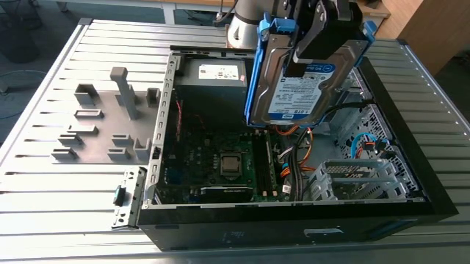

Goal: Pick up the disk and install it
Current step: 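Pick up the disk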

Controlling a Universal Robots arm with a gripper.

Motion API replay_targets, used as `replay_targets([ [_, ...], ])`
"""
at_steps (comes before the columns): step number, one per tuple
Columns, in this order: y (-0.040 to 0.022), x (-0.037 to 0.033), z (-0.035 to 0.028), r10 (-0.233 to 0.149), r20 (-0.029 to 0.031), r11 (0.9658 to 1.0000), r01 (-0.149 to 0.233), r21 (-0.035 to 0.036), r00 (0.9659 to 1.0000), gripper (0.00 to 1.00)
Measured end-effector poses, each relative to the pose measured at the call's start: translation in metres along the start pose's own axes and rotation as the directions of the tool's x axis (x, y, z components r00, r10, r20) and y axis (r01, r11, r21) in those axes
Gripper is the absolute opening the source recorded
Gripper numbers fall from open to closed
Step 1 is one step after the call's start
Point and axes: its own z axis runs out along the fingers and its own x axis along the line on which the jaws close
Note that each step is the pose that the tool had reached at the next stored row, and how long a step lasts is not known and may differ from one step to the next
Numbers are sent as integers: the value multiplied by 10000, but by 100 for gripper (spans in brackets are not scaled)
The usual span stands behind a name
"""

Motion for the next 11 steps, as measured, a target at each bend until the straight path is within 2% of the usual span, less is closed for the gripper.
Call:
replay_targets([
  [11,-2,87,-2,-1,0,10000,1,0,10000,36],
])
